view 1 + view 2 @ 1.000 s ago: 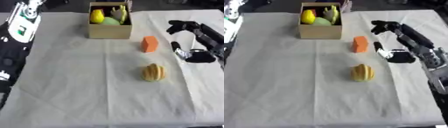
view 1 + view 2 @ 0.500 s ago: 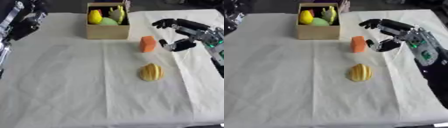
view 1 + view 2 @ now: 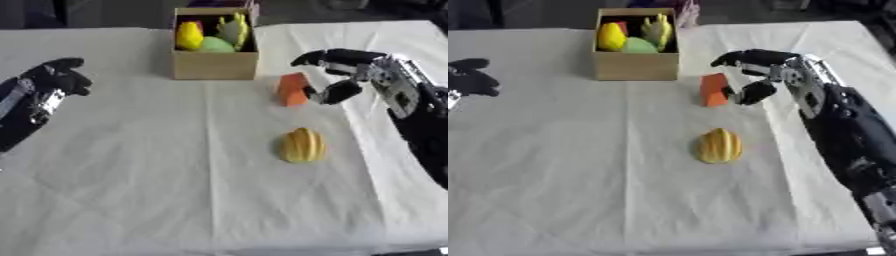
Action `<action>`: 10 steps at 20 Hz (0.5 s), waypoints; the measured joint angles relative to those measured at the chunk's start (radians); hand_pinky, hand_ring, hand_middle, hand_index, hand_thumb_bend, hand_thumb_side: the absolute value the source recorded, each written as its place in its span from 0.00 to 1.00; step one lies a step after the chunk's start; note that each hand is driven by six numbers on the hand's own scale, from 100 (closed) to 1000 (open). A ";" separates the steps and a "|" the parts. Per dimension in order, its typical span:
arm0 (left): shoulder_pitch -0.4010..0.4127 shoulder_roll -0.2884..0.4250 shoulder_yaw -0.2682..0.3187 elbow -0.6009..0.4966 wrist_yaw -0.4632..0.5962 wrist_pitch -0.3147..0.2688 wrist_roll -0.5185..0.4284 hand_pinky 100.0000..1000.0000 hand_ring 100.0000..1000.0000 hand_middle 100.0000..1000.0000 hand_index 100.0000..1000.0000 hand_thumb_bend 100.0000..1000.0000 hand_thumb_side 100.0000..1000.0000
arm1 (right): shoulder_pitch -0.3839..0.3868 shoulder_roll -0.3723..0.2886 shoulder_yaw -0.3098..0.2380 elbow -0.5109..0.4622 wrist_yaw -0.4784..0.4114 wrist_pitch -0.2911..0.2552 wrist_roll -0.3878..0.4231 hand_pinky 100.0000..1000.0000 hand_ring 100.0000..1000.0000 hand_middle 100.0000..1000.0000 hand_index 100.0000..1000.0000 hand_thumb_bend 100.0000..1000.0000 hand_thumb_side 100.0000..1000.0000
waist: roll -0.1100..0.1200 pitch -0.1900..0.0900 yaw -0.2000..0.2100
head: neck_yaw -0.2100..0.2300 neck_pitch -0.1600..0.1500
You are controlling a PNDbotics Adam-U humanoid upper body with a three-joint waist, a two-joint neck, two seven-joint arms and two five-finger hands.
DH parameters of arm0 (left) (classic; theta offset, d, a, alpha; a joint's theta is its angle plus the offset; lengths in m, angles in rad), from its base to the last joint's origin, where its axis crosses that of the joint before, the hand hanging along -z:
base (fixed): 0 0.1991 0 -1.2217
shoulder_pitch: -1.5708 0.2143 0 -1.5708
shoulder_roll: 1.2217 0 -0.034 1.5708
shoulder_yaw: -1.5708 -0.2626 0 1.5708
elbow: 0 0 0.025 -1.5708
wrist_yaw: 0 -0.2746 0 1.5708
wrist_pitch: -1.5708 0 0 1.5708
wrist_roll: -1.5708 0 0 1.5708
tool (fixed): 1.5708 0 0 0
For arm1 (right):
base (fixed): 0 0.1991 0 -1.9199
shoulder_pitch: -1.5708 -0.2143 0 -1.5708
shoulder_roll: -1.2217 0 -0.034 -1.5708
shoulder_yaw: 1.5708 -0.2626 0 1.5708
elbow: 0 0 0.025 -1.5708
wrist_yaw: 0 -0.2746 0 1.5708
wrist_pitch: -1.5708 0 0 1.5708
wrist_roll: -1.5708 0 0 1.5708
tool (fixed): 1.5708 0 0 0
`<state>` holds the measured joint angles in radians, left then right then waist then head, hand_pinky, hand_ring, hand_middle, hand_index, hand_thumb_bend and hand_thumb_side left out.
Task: Pick up objects on the table and place them in the box.
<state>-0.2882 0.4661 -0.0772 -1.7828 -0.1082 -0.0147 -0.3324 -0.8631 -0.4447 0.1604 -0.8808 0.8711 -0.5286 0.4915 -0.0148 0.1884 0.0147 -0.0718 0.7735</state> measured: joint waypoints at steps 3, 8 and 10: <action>0.008 -0.002 0.000 -0.001 0.004 0.002 -0.015 0.80 0.66 0.63 0.91 0.00 0.88 | -0.002 0.010 0.000 0.013 0.023 -0.010 0.012 0.90 0.93 0.92 1.00 0.00 0.44 | 0.000 0.000 0.000 | -0.001 0.000; 0.019 -0.012 0.000 -0.002 0.011 0.006 -0.031 0.80 0.66 0.63 0.91 0.00 0.90 | -0.015 0.025 0.000 0.025 0.059 -0.017 0.017 0.85 0.82 0.69 0.95 0.00 0.14 | 0.000 0.000 0.000 | -0.005 0.000; 0.025 -0.019 -0.001 -0.002 0.012 0.008 -0.035 0.80 0.65 0.62 0.91 0.00 0.90 | -0.017 0.030 -0.002 0.025 0.067 -0.018 -0.010 0.83 0.77 0.55 0.92 0.00 0.12 | 0.000 0.000 0.000 | -0.006 0.000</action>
<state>-0.2631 0.4475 -0.0781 -1.7851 -0.0962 -0.0065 -0.3674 -0.8798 -0.4147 0.1579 -0.8559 0.9379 -0.5470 0.4812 -0.0146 0.1884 0.0151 -0.0777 0.7735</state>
